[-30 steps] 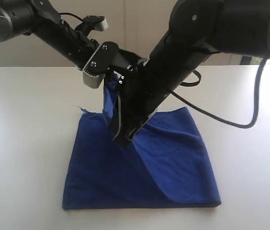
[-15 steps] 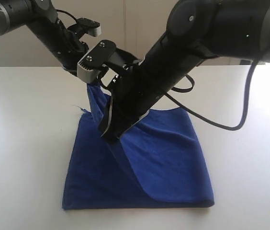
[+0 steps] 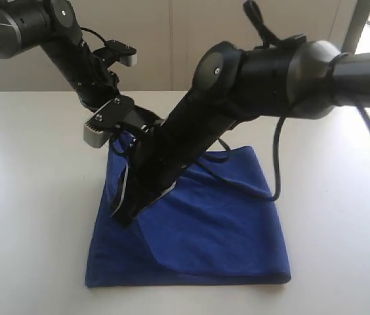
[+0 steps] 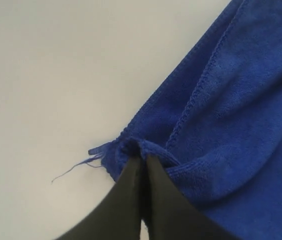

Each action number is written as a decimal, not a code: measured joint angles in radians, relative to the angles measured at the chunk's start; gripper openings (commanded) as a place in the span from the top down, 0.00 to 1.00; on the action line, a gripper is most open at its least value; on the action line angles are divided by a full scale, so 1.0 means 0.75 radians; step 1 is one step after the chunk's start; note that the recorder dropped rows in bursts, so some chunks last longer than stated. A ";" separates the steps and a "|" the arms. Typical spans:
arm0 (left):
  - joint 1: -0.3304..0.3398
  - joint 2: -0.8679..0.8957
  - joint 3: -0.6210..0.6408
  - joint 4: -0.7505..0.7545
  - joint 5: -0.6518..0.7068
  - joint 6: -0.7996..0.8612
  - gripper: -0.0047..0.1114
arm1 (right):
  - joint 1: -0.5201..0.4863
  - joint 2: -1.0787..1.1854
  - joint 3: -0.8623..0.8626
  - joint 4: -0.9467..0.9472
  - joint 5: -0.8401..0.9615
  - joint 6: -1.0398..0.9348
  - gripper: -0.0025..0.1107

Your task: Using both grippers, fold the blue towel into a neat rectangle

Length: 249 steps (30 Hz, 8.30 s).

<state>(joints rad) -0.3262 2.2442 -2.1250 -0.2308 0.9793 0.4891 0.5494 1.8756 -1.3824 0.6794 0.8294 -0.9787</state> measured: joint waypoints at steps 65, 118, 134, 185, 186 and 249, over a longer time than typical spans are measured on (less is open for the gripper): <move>0.000 0.144 0.000 0.243 -0.010 -0.033 0.57 | 0.120 0.321 -0.135 0.027 0.111 -0.020 0.96; -0.022 0.146 0.000 -0.298 0.197 0.276 0.96 | -0.137 -0.151 0.413 -0.841 0.321 0.489 0.64; -0.020 0.249 0.000 -0.215 0.197 0.281 0.96 | -0.137 -0.151 0.611 -1.134 -0.055 0.584 0.77; 0.002 0.124 -0.072 -0.201 0.199 0.262 0.96 | -0.137 -0.441 0.468 -0.963 -0.074 0.646 0.52; 0.017 0.098 -0.075 -0.191 0.199 0.257 0.96 | -0.137 -0.459 0.465 -0.906 -0.106 0.649 0.53; 0.297 -0.056 0.744 -0.719 -0.470 0.201 0.63 | -0.717 0.391 -0.798 -0.010 0.517 0.245 0.73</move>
<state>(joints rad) -0.1033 2.2022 -1.5670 -0.7698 0.6267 0.6401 0.0117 2.1691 -1.9809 0.6717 1.2169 -0.7950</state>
